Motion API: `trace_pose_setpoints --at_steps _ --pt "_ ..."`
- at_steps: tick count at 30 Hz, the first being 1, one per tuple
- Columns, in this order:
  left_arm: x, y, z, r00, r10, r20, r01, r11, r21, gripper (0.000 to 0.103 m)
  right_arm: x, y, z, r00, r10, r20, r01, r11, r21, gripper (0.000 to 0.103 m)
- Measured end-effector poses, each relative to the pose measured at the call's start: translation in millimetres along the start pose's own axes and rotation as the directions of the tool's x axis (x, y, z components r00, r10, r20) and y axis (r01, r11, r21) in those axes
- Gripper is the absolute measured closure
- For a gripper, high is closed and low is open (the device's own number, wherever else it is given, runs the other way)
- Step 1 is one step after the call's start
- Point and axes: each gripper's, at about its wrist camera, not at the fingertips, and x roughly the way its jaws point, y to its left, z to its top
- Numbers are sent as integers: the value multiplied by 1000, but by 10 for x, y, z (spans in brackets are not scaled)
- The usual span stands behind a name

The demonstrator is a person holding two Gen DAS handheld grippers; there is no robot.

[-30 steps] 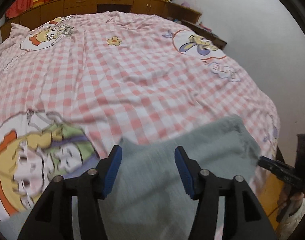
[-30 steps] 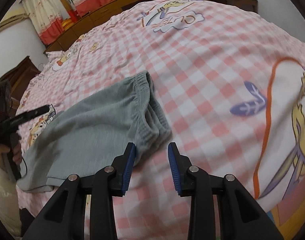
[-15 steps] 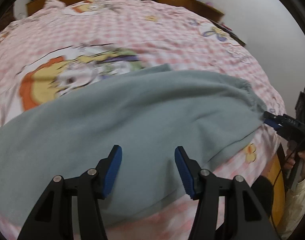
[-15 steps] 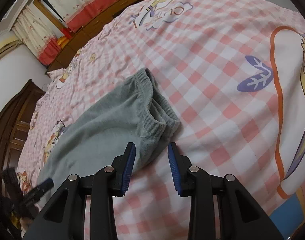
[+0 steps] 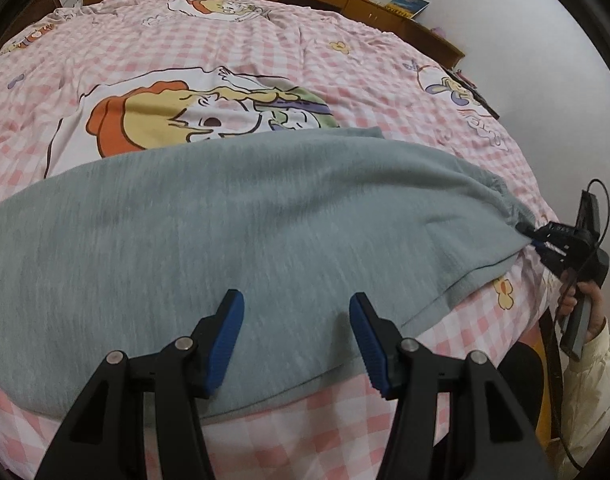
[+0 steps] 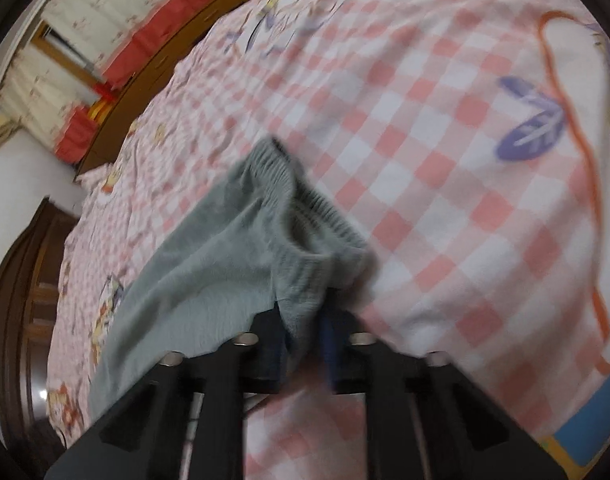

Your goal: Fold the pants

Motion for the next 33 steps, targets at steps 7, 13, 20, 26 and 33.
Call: trace_pose_setpoints --at_steps 7,13,20,26,33 --pt "6 45 -76 1000 -17 18 17 1000 -4 45 -221 98 98 991 -116 62 117 993 -19 94" --pt "-23 67 -120 1000 -15 13 15 1000 11 45 77 -95 4 983 -182 -23 182 983 21 88" --pt "-140 232 -155 995 -92 30 94 994 -63 45 -106 50 -62 969 -247 -15 247 969 4 83" --pt "-283 328 -185 996 -82 44 86 993 -81 45 -375 464 -296 964 -257 63 264 954 -145 82" --pt "-452 313 -221 999 2 49 -1 1000 -31 45 -389 1070 -722 984 -179 22 174 909 -380 78"
